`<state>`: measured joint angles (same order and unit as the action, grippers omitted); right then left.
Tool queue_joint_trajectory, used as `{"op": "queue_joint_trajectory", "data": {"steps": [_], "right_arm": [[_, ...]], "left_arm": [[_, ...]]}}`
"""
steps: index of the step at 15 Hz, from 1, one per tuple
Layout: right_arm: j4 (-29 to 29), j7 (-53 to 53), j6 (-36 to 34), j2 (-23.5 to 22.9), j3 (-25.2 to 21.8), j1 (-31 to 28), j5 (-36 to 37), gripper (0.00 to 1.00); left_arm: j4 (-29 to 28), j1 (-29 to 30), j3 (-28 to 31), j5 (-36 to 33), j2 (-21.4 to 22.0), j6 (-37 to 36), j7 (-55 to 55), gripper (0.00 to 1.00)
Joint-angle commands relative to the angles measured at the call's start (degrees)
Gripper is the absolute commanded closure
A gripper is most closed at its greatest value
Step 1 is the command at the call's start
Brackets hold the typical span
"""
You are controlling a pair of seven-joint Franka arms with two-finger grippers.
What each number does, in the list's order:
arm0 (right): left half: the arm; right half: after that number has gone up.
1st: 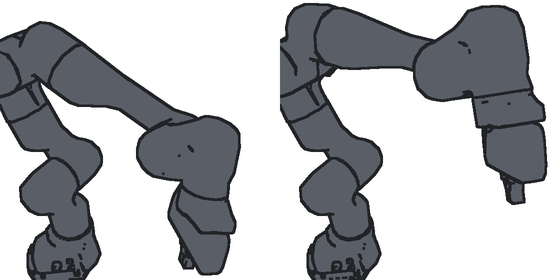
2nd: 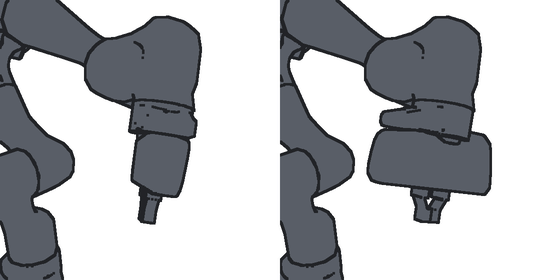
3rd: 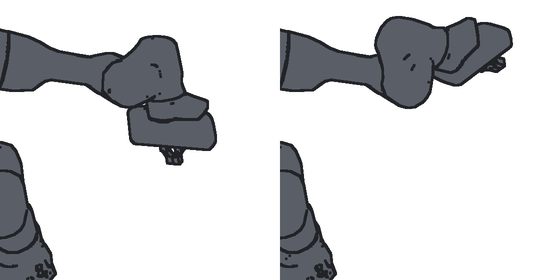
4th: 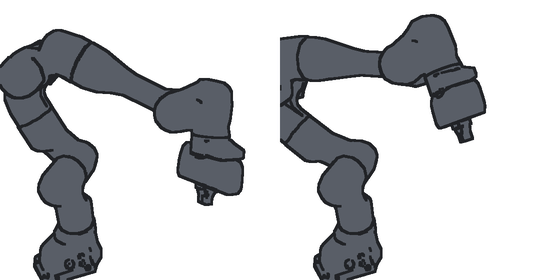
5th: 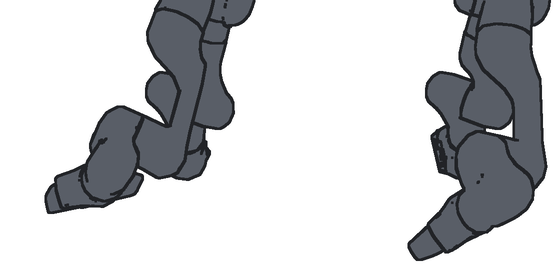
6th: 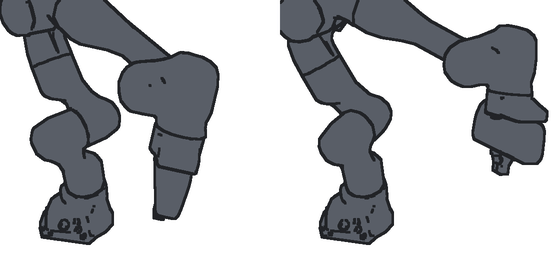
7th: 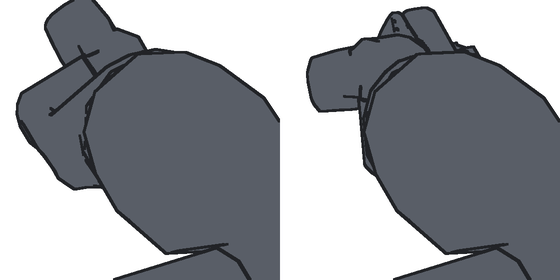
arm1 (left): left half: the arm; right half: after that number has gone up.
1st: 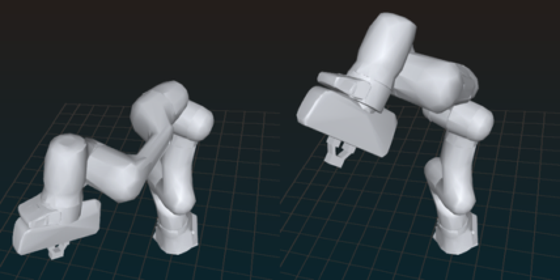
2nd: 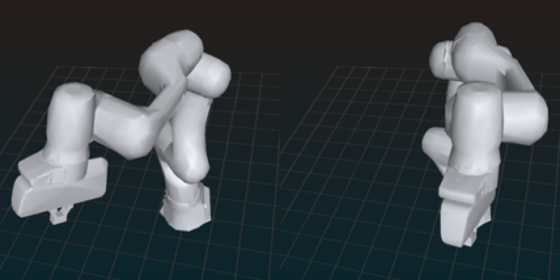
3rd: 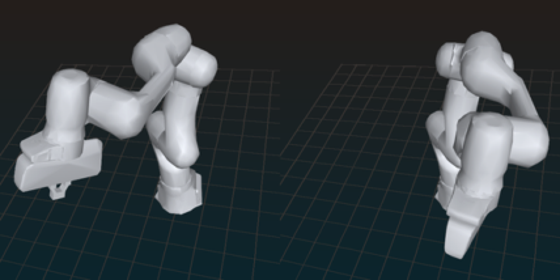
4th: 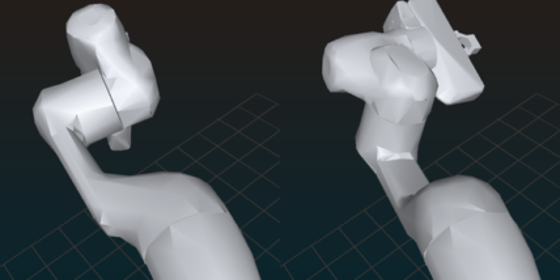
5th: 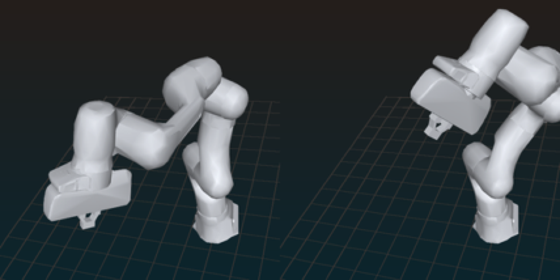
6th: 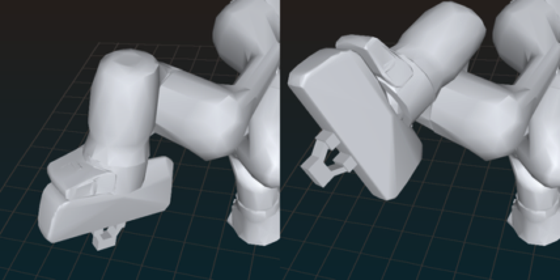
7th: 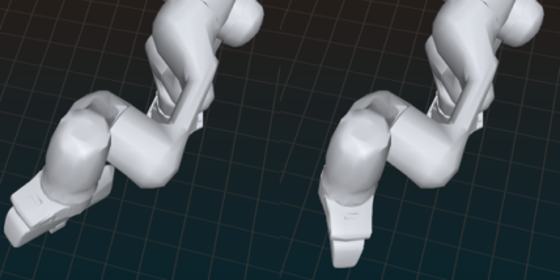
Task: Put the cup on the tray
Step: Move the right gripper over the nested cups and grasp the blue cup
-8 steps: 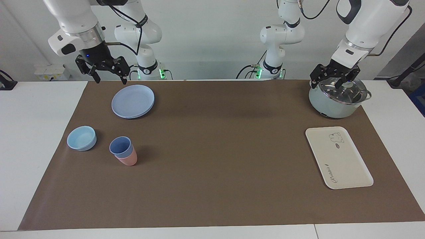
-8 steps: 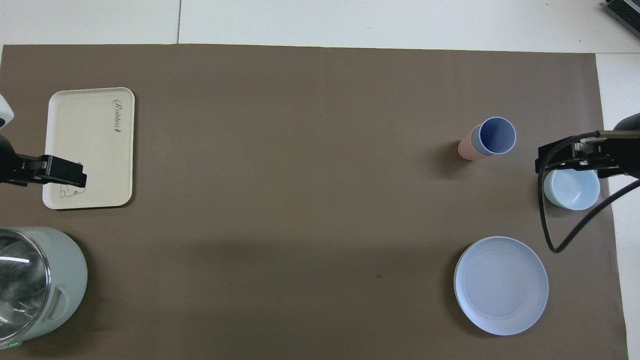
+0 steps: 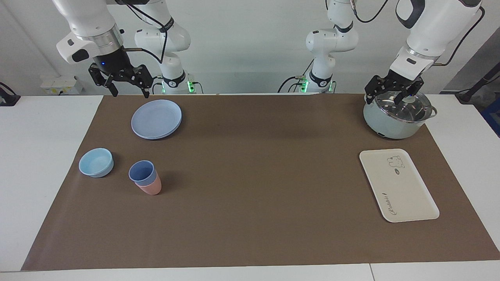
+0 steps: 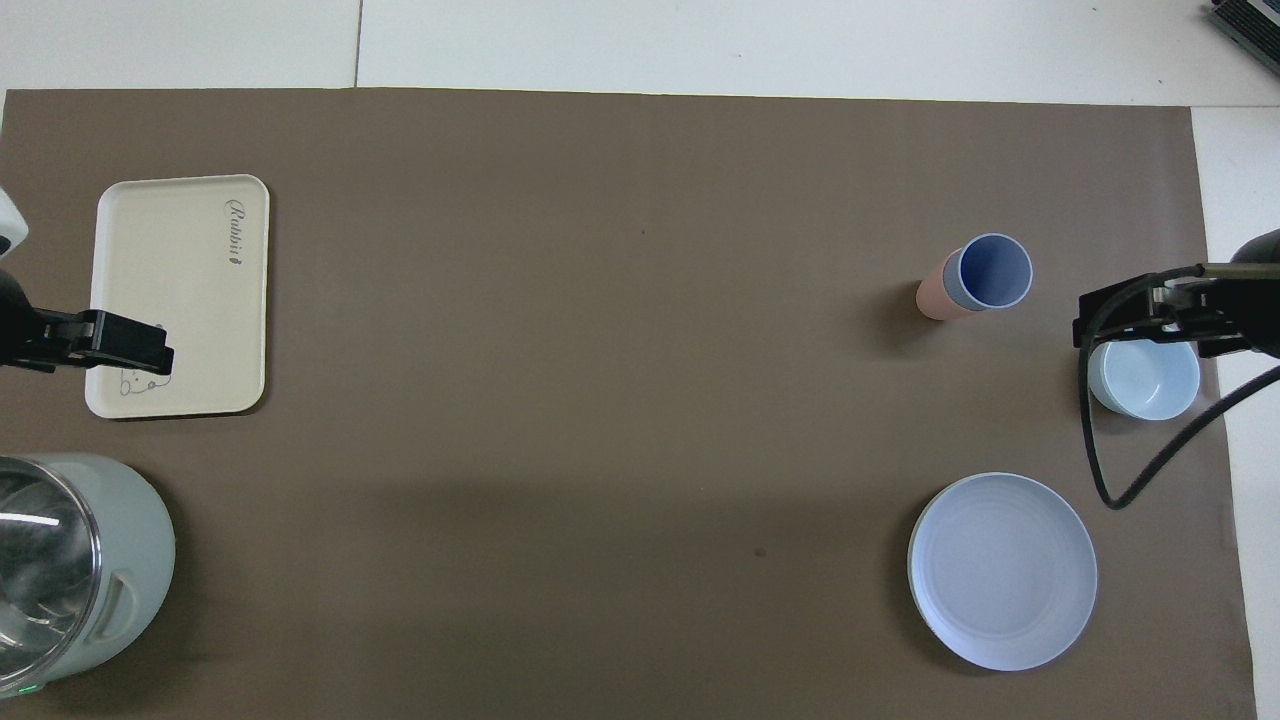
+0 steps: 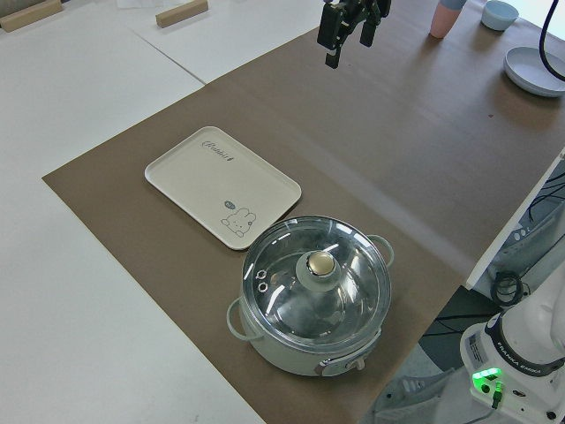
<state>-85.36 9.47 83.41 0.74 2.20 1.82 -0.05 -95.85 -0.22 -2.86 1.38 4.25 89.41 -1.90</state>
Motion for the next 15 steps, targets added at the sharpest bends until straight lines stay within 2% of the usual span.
{"op": "queue_joint_trajectory", "data": {"steps": [1,6,13,15], "right_arm": [[-1.4,-0.9,0.1,1.4,0.1,-0.9,-1.1,0.01],[-1.3,12.9,3.9,0.1,-0.3,-1.5,-1.3,0.03],[-0.6,24.7,9.7,-6.3,-0.4,-4.5,-1.5,0.03],[-0.5,27.8,12.3,-9.2,-0.5,-6.4,-5.2,0.02]], "left_arm": [[-0.4,0.4,-0.2,-0.2,0.8,-0.6,0.4,0.00],[-0.4,0.4,-0.2,-0.2,0.8,-0.6,0.4,0.00],[-0.4,0.4,-0.2,-0.2,0.8,-0.6,0.4,0.00],[-0.4,0.4,-0.2,-0.2,0.8,-0.6,0.4,0.00]]}}
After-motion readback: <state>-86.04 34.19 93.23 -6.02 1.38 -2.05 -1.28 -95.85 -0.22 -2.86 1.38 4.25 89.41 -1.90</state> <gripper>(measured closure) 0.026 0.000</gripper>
